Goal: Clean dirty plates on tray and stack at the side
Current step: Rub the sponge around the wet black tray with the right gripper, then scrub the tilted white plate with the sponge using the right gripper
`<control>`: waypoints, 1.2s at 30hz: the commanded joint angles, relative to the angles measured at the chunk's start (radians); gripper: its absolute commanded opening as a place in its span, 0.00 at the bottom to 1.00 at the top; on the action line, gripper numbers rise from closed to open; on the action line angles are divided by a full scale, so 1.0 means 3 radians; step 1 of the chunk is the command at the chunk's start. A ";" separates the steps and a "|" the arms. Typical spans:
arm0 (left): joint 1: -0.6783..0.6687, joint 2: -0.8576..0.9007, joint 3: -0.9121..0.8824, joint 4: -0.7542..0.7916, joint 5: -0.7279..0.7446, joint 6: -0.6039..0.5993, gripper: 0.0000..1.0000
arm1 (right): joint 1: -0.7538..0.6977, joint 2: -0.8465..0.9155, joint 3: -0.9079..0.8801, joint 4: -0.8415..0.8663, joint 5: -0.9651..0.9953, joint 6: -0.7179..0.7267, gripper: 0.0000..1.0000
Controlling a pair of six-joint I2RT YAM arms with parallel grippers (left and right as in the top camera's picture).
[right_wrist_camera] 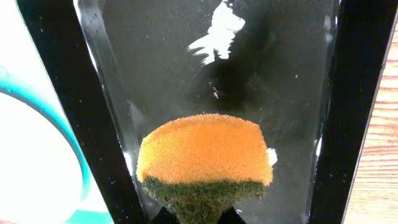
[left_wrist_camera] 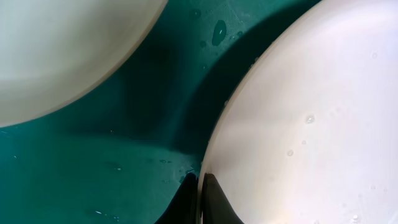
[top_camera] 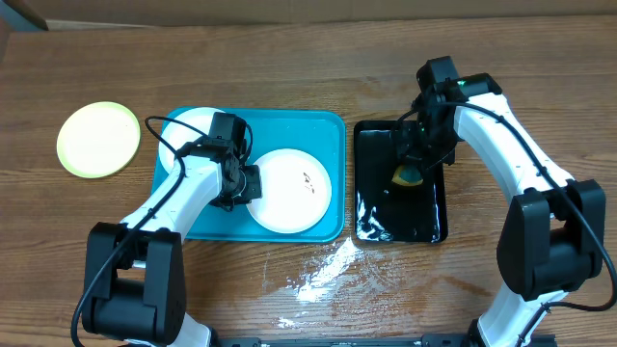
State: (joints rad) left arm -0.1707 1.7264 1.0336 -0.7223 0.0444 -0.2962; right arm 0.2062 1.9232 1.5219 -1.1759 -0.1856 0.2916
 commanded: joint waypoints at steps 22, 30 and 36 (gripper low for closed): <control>-0.0050 0.0024 0.0057 0.0027 -0.0085 0.0001 0.04 | 0.1719 0.0062 0.0011 0.1068 0.0557 0.0731 0.04; -0.0050 0.0024 0.0057 0.0011 -0.0086 0.0001 0.04 | 0.1884 0.0280 0.0011 0.1364 0.0791 0.0814 0.04; -0.0050 0.0024 0.0057 0.0001 -0.0085 0.0001 0.04 | 0.1884 0.0286 0.0013 0.1348 0.0765 0.0792 0.62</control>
State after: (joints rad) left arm -0.1772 1.7264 1.0344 -0.7185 0.0433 -0.2962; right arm 0.7715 2.0060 1.5219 -0.7712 0.0311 0.5289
